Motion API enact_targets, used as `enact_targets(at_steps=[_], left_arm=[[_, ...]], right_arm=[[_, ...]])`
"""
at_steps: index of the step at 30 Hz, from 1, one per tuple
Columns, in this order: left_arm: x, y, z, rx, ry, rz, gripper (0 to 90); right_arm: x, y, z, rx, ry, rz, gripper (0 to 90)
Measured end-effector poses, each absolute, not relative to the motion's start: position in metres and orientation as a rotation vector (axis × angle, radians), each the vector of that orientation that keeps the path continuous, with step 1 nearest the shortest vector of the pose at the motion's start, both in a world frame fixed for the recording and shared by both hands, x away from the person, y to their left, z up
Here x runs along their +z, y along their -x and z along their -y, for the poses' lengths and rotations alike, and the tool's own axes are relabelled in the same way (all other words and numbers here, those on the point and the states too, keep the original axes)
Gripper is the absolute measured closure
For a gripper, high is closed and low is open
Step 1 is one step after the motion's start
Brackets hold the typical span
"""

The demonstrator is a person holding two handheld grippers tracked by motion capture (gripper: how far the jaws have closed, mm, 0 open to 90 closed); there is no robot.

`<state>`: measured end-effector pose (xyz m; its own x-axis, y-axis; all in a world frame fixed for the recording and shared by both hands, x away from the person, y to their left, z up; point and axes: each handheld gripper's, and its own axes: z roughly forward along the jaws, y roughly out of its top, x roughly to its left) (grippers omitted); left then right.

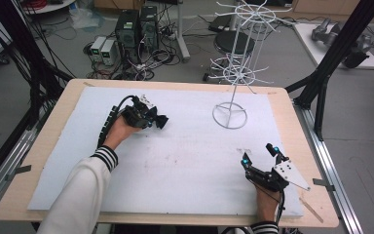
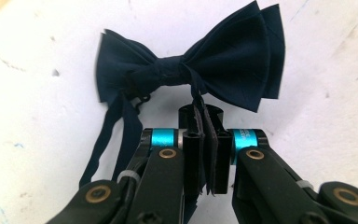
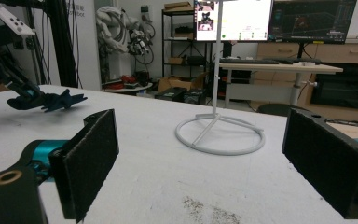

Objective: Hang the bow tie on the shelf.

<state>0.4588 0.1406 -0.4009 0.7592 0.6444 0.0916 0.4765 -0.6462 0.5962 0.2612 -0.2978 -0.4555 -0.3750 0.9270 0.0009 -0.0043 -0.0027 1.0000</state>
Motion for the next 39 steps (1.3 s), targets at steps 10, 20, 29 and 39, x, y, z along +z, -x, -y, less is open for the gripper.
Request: enact_targets(at_steps=[10, 20, 29, 39], left_arm=[[-0.391, -0.452, -0.147, 0.423, -2.255, -0.817, 86.6], [-0.38, -0.445, -0.149, 0.399, -2.078, -0.792, 86.5], [-0.37, -0.444, -0.15, 0.402, -1.955, -0.795, 86.6], [-0.347, -0.448, -0.141, 0.408, -1.898, -0.768, 86.6]], right_arm=[[-0.456, -0.261, 0.298, 1.492, -0.998, -1.481, 9.8], [-0.456, -0.261, 0.298, 1.492, -0.999, -1.481, 9.8], [-0.456, -0.261, 0.298, 1.49, -0.998, -1.481, 9.8], [-0.456, -0.261, 0.298, 1.493, -1.002, -1.48, 9.8]])
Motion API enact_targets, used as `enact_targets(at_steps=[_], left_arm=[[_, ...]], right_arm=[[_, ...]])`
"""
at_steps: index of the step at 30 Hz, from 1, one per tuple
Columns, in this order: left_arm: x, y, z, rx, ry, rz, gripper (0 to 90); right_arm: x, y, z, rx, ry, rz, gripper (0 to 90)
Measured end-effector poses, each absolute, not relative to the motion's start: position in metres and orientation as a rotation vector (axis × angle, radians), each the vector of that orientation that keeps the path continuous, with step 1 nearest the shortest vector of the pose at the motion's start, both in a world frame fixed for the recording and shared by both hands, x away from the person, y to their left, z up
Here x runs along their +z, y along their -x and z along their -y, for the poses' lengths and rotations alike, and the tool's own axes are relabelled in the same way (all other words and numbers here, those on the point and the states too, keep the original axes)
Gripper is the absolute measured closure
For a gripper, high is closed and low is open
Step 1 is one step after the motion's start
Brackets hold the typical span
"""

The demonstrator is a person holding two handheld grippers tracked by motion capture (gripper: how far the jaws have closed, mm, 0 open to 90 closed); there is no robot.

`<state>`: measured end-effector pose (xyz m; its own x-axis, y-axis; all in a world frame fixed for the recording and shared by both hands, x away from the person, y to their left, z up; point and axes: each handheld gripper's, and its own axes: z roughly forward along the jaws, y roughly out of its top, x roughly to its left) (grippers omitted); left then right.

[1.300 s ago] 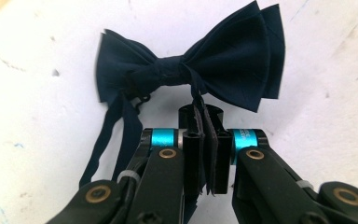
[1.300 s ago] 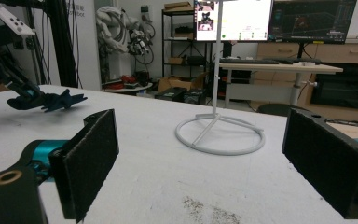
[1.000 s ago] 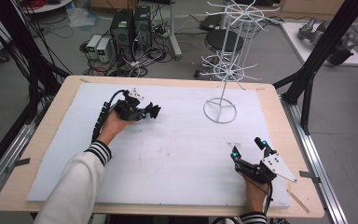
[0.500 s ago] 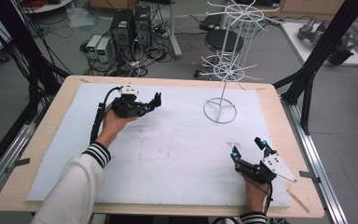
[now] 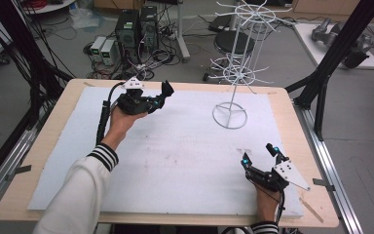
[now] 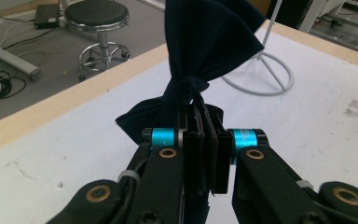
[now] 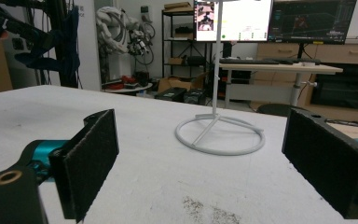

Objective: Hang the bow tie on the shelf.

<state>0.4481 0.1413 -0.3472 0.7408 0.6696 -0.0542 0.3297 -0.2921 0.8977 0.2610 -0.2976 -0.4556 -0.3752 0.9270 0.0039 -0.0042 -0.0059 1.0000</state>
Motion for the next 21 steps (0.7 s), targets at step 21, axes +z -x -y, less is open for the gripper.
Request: enact_targets(at_steps=[21], left_arm=[[-0.321, -0.454, -0.112, 0.395, -1.822, -0.734, 86.9]], right_arm=[[-0.456, -0.261, 0.298, 1.497, -1.001, -1.479, 9.8]])
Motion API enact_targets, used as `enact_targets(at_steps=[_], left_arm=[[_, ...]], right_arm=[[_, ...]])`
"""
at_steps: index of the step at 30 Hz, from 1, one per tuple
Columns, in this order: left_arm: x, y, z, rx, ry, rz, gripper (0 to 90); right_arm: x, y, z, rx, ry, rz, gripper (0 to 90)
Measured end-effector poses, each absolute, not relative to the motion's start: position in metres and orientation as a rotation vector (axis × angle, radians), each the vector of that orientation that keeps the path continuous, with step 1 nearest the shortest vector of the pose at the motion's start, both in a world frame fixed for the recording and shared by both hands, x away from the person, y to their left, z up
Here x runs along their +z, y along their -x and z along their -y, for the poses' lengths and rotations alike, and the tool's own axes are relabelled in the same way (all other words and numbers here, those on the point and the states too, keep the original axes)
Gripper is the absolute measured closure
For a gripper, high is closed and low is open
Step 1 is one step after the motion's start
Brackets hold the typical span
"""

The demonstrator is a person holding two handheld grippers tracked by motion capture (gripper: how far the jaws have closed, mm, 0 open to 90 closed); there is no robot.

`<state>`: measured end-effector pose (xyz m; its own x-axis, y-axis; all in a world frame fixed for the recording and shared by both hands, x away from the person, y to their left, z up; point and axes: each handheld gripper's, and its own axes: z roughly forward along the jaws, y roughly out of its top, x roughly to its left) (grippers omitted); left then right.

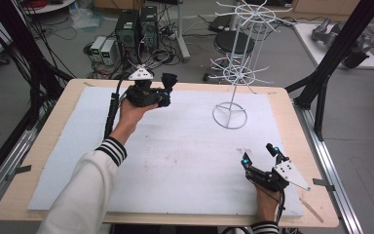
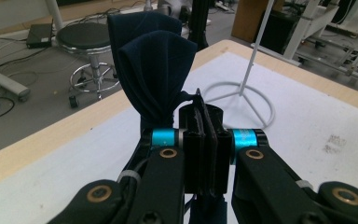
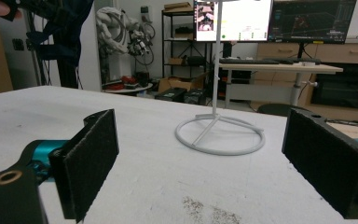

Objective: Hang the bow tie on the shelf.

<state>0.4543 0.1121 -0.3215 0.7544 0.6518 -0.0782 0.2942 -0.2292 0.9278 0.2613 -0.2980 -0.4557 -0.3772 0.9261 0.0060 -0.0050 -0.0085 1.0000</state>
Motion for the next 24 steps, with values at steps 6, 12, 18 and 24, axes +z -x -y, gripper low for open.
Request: enact_targets(at_steps=[6, 12, 18, 24], left_arm=[[-0.314, -0.456, -0.104, 0.396, -1.79, -0.728, 86.9], [-0.309, -0.459, -0.099, 0.381, -1.769, -0.739, 86.9], [-0.3, -0.462, -0.092, 0.39, -1.748, -0.726, 86.9], [-0.297, -0.464, -0.086, 0.375, -1.732, -0.725, 87.0]], right_arm=[[-0.456, -0.261, 0.298, 1.499, -1.003, -1.48, 9.8], [-0.456, -0.261, 0.298, 1.498, -1.004, -1.48, 9.8], [-0.456, -0.261, 0.298, 1.5, -1.005, -1.479, 9.8], [-0.456, -0.261, 0.298, 1.499, -1.002, -1.477, 9.8]])
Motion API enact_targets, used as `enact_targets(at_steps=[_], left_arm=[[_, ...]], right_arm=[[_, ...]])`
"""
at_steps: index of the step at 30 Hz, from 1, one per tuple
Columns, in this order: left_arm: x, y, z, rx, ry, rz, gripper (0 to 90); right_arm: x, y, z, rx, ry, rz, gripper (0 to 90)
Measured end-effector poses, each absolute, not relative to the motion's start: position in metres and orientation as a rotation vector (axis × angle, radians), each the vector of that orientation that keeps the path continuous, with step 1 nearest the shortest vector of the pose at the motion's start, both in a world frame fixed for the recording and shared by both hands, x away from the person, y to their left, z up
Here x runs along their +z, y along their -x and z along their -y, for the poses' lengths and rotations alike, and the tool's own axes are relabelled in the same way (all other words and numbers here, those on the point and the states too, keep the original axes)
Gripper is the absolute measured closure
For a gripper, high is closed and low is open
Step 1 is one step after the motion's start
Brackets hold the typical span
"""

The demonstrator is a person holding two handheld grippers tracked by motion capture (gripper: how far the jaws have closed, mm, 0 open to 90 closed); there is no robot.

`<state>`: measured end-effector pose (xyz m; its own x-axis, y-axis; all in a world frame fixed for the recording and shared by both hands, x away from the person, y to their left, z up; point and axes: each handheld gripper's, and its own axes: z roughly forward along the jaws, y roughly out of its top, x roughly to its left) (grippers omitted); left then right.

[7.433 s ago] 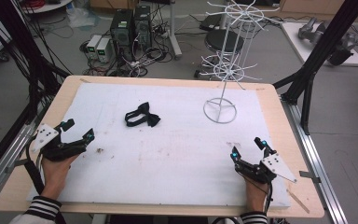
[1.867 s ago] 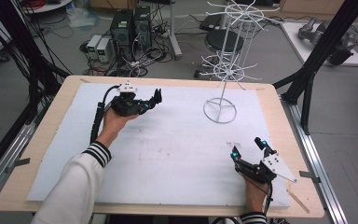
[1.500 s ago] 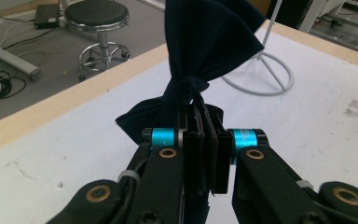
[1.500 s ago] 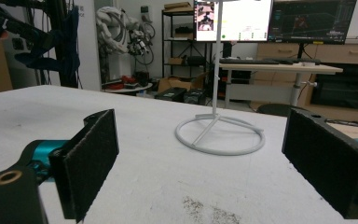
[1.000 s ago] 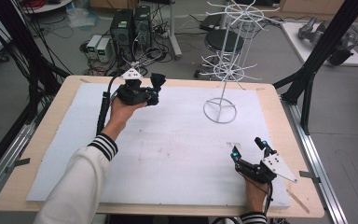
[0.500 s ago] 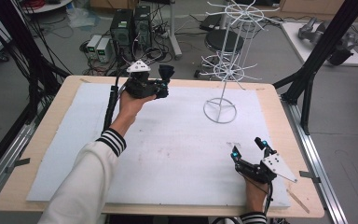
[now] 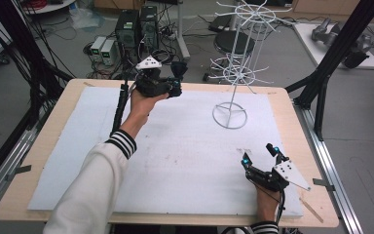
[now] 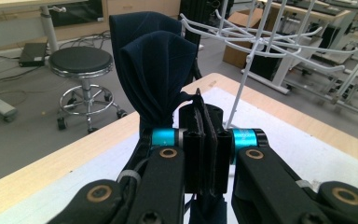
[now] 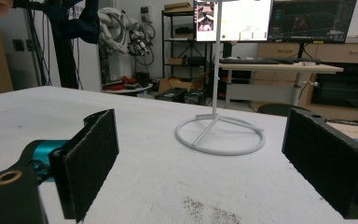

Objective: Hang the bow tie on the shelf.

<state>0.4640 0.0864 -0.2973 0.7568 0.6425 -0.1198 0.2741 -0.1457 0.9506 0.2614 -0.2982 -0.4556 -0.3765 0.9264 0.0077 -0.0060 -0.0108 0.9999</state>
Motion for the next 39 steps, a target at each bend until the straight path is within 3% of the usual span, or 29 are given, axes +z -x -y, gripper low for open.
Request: enact_targets(at_steps=[39], left_arm=[[-0.276, -0.489, -0.037, 0.311, -1.667, -0.673, 87.0]], right_arm=[[-0.456, -0.261, 0.298, 1.502, -1.007, -1.474, 9.8]])
